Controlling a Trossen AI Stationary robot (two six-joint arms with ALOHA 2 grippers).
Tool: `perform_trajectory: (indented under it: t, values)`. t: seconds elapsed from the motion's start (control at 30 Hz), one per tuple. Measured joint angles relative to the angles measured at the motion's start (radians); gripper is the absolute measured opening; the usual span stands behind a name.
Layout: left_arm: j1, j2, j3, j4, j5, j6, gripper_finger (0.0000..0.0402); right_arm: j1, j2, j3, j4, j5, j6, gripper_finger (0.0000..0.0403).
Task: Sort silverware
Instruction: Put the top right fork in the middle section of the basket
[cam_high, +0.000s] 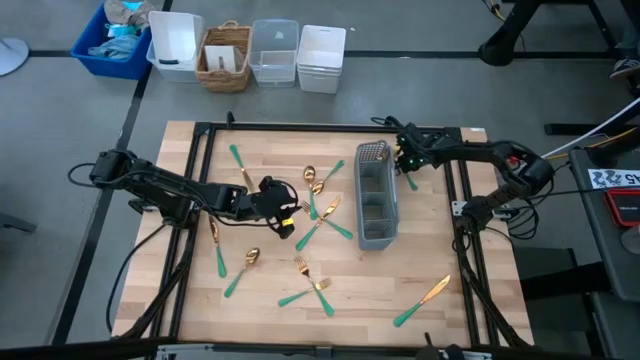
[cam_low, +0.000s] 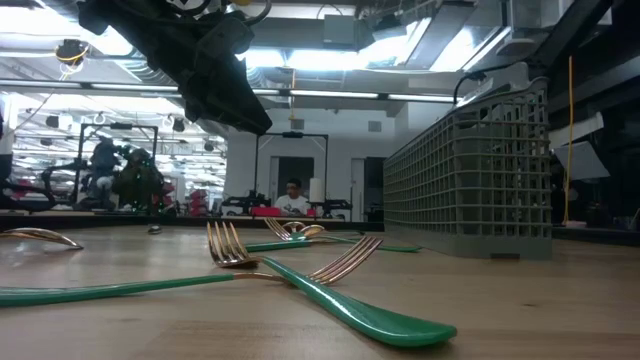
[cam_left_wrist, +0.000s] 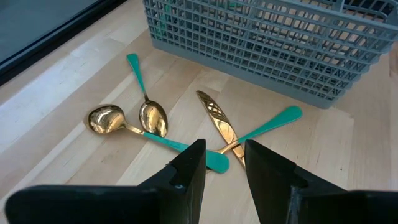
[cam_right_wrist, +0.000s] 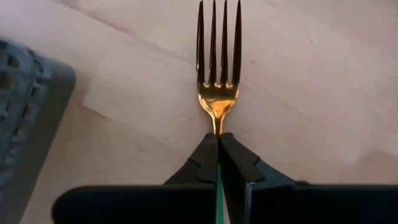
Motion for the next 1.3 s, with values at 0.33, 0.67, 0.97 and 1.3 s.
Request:
perform_trajectory:
  t: [0.33, 0.67, 0.97, 1.3]
  values:
    - [0.0, 0.0, 0.0, 0.0, 0.0, 0.0, 0.0104, 0.0, -0.07, -0.001, -0.049, 0.0, 0.0, 0.0008]
    - [0.0, 0.0, 0.0, 0.005, 0.0, -0.001, 0.0104, 0.0, -0.193, 0.001, -0.068, 0.002, -0.002, 0.0008]
    - [0.0, 0.0, 0.0, 0.018, 0.0, -0.033, 0.0104, 0.0, -0.406, 0.002, -0.07, 0.003, -0.003, 0.0008]
    - [0.003, 0.0, 0.0, 0.153, -0.001, -0.059, 0.0104, 0.0, -0.669, 0.002, -0.069, -0.03, -0.003, 0.0008]
